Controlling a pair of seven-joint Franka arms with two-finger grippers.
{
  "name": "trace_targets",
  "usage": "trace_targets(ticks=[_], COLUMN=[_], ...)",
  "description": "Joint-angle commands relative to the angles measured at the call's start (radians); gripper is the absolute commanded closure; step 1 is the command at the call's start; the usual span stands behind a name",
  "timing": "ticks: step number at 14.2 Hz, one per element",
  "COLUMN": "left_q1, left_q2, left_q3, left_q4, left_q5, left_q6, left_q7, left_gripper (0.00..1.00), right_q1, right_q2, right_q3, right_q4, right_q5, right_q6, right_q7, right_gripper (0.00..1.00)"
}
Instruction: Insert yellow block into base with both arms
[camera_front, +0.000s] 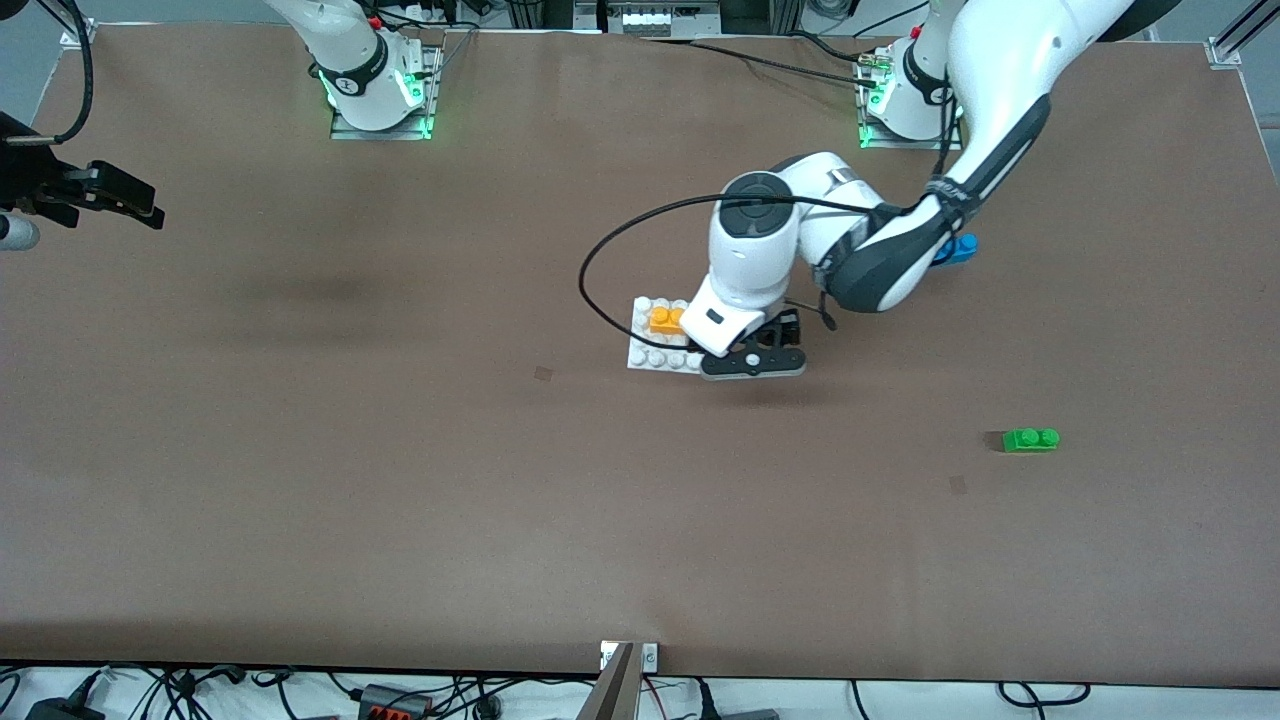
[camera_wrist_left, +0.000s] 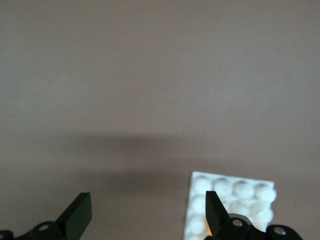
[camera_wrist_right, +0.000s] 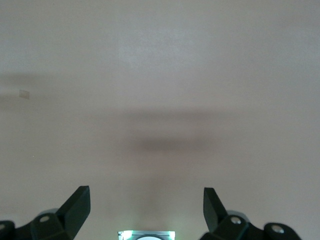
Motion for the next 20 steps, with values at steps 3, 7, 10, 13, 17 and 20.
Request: trace_targets(ticks=[3,7,10,13,17,20], left_q1=[0.032,0.025,0.022,0.005,0.002,-0.017], left_q2=[-0.230,-0.416,-0.545,-0.610,-0.649,-0.653], left_q3=[0.176,0.355,0.501,0.603,0.603,0.604], left_q4=[-0.013,-0.019,-0.039,-0.068,-0.123,-0.120], left_q5=[-0.295,-0.451,-0.573,-0.624,-0.633,-0.633], left_q6=[-0.110,-0.262,-0.348,-0.373,-0.363,-0.362], left_q7=[0.420,0.679,0.830,0.881,0.883,0.883], left_gripper=[0.00,0.00,0.00,0.00,0.00,0.00], right_q1=[-0.008,-0.006,-0.006,-0.006,-0.005,-0.002], right_q2=[-0.003,-0.005,-0.005,-0.005,-0.005,-0.005], right_q3=[0.005,0.005,0.005,0.005,0.005,0.013], right_q4=[0.001,0.001,0.001,0.001,0.001,0.001], right_q5=[0.015,0.015,0.015,0.015,0.015,0.015], right_q6=[-0.010,-0.010,-0.010,-0.010,-0.010,-0.008], right_q7=[0.008,0.008,0.008,0.008,0.008,0.011], right_gripper=[0.00,0.00,0.00,0.00,0.00,0.00])
